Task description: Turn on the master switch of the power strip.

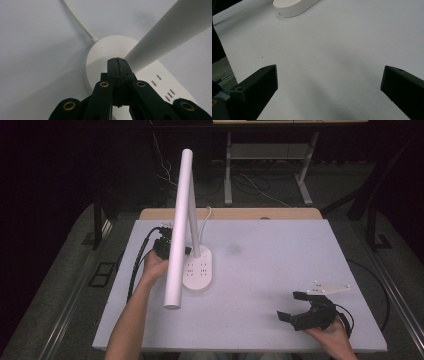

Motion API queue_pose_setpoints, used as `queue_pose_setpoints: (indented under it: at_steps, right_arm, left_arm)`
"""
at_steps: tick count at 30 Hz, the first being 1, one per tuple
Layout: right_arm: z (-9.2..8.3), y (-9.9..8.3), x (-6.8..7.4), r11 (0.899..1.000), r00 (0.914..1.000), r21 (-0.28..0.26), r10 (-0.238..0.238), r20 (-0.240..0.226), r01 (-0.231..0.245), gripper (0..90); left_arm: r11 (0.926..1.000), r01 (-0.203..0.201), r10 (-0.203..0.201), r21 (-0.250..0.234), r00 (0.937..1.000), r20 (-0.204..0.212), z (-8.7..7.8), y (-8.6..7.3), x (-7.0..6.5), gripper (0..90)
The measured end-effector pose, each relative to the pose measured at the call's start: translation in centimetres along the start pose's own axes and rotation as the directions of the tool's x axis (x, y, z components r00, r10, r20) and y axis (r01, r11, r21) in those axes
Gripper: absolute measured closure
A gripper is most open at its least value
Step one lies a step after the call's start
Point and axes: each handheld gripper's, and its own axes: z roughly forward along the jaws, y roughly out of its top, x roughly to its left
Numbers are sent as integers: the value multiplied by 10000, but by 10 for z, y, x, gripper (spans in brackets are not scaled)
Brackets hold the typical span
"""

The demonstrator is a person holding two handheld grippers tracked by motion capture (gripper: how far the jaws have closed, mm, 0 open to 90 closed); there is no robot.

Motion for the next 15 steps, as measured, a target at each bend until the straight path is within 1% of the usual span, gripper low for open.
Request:
queue_pose_setpoints:
  at_steps: [1,3,5,7,8,10,12,13,14,15]
  right_arm:
    - [0,0,0,10000,10000,0,0,0,0,3]
    - [0,0,0,10000,10000,16,5,-2,-5,4]
    - [0,0,0,10000,10000,27,17,-2,-17,3]
    - [0,0,0,10000,10000,29,6,-6,-6,3]
    - [0,0,0,10000,10000,26,-27,-2,27,3]
    - [0,0,0,10000,10000,30,-16,-4,16,4]
    - [0,0,0,10000,10000,33,-11,-5,11,3]
    - [0,0,0,10000,10000,28,-24,-5,24,3]
    - [0,0,1,10000,10000,26,-26,-8,26,3]
    - [0,0,1,10000,10000,3,-30,-3,30,3]
  left_arm:
    - [10000,-33,33,66,10000,-17,0,-1,1,900]
    - [10000,29,-28,50,10000,-39,1,-2,1,900]
    - [10000,14,-14,37,10000,-11,2,-3,2,900]
    - [9999,-17,18,116,10000,-73,3,-4,2,900]
    - [10000,-28,28,78,10000,-79,5,-5,2,900]
    - [9999,122,-122,-15,9998,-129,6,-5,0,900]
    - [10000,58,-57,73,9997,-219,6,-4,-1,900]
    - [9999,152,-151,17,9995,-265,7,-4,-3,900]
    - [9998,214,-213,50,9995,-226,7,-4,-3,900]
    - [9998,204,-202,87,9995,-222,6,-5,-3,900]
